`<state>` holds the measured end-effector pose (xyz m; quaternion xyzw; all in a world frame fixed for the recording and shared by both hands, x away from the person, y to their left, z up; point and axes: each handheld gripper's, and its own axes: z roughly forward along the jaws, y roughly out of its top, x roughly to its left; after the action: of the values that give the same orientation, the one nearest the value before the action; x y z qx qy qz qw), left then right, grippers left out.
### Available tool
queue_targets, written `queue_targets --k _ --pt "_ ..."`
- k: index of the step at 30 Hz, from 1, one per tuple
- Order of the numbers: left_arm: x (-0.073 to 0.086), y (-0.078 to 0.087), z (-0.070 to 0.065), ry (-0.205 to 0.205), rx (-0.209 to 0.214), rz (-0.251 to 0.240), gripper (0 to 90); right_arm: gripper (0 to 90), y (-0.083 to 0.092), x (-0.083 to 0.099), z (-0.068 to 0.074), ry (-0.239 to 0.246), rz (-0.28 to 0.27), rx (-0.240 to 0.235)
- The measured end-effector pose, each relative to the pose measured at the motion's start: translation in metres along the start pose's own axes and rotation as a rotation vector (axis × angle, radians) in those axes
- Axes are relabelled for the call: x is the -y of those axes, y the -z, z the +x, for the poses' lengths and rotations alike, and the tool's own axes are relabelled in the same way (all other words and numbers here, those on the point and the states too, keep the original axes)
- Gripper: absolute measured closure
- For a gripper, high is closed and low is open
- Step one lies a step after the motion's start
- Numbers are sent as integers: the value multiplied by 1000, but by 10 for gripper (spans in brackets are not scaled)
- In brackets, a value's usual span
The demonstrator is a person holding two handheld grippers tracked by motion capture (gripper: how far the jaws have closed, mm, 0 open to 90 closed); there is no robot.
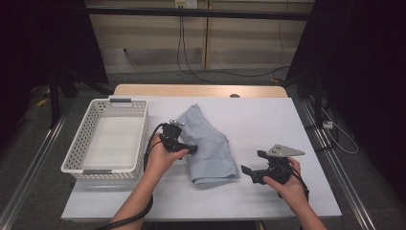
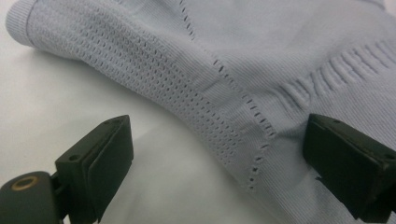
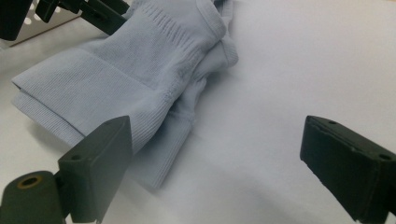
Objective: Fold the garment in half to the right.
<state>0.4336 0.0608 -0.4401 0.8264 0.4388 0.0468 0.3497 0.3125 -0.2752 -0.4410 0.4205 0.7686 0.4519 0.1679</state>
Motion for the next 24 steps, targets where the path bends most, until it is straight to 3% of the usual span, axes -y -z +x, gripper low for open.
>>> queue_targets --k 5,10,14,24 --pt "2 -3 0 5 2 1 91 92 1 0 0 1 -2 1" --pt "2 -2 -3 -2 -31 1 92 92 2 1 -1 1 -3 6" --pt "6 -3 -3 -2 -33 -7 102 92 2 1 0 3 -4 3" --pt "13 -6 -1 46 -26 -12 112 92 0 2 2 12 5 -2"
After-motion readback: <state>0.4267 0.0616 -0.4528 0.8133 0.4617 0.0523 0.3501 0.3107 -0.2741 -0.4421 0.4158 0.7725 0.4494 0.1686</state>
